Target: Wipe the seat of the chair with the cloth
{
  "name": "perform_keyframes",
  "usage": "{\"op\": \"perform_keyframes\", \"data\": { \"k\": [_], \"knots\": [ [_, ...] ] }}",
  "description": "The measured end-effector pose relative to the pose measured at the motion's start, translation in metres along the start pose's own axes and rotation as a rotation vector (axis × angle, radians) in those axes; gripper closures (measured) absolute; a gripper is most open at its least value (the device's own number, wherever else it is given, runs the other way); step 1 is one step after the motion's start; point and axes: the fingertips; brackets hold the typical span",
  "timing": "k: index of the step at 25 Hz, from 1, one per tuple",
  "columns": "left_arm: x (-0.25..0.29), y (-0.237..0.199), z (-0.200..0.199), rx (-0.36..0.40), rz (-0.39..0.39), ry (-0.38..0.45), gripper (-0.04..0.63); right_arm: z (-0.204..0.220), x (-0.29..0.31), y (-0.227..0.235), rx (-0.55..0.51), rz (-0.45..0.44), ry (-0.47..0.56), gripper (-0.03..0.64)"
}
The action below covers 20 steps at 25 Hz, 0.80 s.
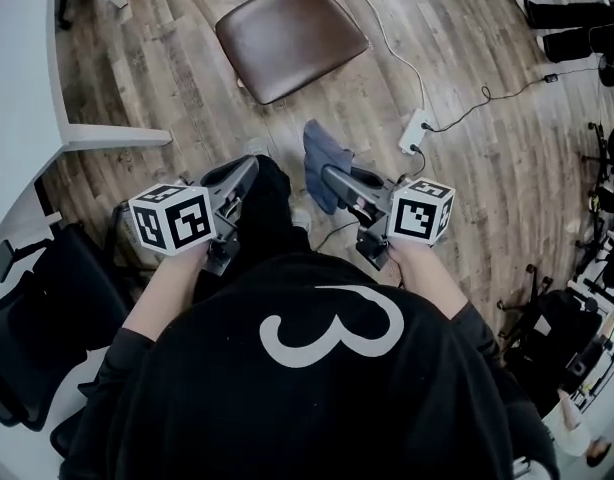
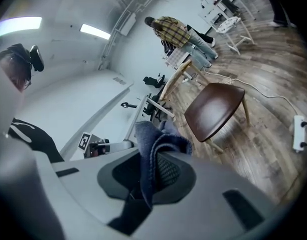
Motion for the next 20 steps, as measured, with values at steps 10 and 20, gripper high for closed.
{"op": "perform_keyframes", "data": {
  "k": [10, 20],
  "knots": [
    [0.048, -0.151, -0.061, -0.055, -0.087, -0.031, 0.581, -0.076, 0.105, 0.059, 0.074, 0.09, -0.122, 0.568],
    [0.063, -0.295, -0.043, -0.306, -0.185, -0.13, 0.581, -0.115, 0.244, 0.088, 0.028, 0.082, -0.322, 0.569]
  ]
}}
Point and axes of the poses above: the fingertips, and each gripper's own axes: x forward along the fingers, y to its right, z out of its underside, and after that the axes turned 3 degrees about x, right-handed
